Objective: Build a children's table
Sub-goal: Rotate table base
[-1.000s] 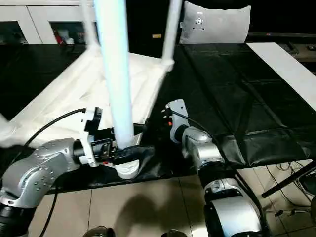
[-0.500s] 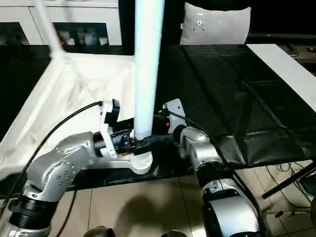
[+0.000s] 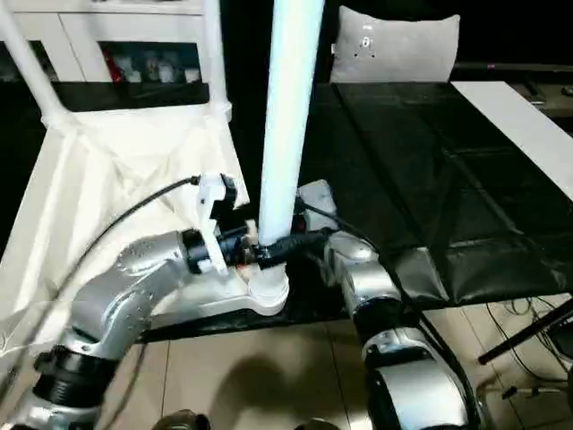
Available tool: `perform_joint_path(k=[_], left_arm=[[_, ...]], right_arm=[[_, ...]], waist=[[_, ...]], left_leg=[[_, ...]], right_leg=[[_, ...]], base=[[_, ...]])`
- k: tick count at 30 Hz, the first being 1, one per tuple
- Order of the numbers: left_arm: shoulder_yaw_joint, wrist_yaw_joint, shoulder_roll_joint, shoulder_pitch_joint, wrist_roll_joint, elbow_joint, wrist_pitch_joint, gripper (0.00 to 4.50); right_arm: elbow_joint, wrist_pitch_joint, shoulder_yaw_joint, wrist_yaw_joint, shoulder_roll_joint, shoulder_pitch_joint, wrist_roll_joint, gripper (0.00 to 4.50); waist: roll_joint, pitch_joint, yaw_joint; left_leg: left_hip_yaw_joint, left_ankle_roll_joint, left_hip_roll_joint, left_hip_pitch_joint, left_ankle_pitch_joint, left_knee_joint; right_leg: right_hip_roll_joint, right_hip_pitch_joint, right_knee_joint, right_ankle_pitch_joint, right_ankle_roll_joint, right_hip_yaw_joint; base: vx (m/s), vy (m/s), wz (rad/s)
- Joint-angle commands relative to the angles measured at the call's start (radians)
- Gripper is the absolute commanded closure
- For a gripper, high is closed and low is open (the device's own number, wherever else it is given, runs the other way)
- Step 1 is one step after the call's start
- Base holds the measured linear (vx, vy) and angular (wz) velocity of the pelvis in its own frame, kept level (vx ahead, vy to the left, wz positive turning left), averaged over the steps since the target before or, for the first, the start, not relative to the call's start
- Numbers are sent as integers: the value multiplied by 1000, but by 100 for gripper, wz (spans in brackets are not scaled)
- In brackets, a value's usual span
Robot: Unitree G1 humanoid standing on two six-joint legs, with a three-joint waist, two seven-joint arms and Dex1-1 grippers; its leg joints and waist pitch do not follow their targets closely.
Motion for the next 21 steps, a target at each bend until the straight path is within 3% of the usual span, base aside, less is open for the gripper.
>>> perform_joint_path(k=[1,2,3,7,8,10,11,14,17,21], left_arm=[[0,2,48,28,62,-8,-9,16],[-3,-5,72,40,73,-17,-8,16],[-7,-22,102,57,82,-27,-8,16],[-17,-73,177,95,95,-49,1,16],[-25,-85,208,107,95,-62,30,16],[-40,-92,249,123,101,-80,66,16],[-44,-92,257,127,105,-84,67,30],[-54,-60,285,144,150,-93,75,50],[-51,-29,294,163,198,-111,55,78],[-40,13,305,190,174,-185,152,118]], right_arm=[[-51,27,-35,6,-52,30,14,0],[-75,44,-42,18,-70,45,19,0],[-116,66,-47,45,-91,68,29,0],[-225,94,-39,103,-145,134,37,0],[-264,101,-36,119,-165,159,37,0],[-318,114,-32,140,-192,194,39,0],[-334,120,-31,145,-198,204,41,0],[-444,164,-18,192,-236,263,60,0],[-616,235,9,262,-288,350,93,0],[-756,294,29,309,-328,420,124,0]], waist=[[15,-71,8],[12,-71,9],[17,-68,12],[15,-65,10],[21,-63,12],[22,-60,13],[19,-59,12],[24,-56,13],[23,-53,18],[27,-47,19]], left_leg=[[-15,19,51,25,-162,-70],[-12,19,49,27,-161,-69],[-11,15,46,25,-173,-69],[-15,3,48,26,-226,-76],[-13,-2,48,28,-241,-76],[-15,-4,48,28,-252,-79],[-14,-2,47,28,-259,-79],[-16,-2,48,27,-278,-81],[-17,16,49,22,-246,-81],[-18,14,51,24,-283,-85]], right_leg=[[-73,53,-64,-22,-229,40],[-70,51,-64,-14,-229,40],[-71,49,-66,-33,-227,41],[-73,48,-75,-121,-209,41],[-73,43,-78,-135,-211,42],[-70,41,-76,-143,-210,41],[-70,41,-79,-159,-211,42],[-70,41,-84,-194,-203,43],[-71,43,-84,-168,-187,44],[-75,37,-91,-252,-185,45]], base=[[0,0,0],[0,0,0],[0,0,0],[0,0,0],[0,0,0],[0,0,0],[0,0,0],[0,0,0],[0,0,0],[0,0,0]])
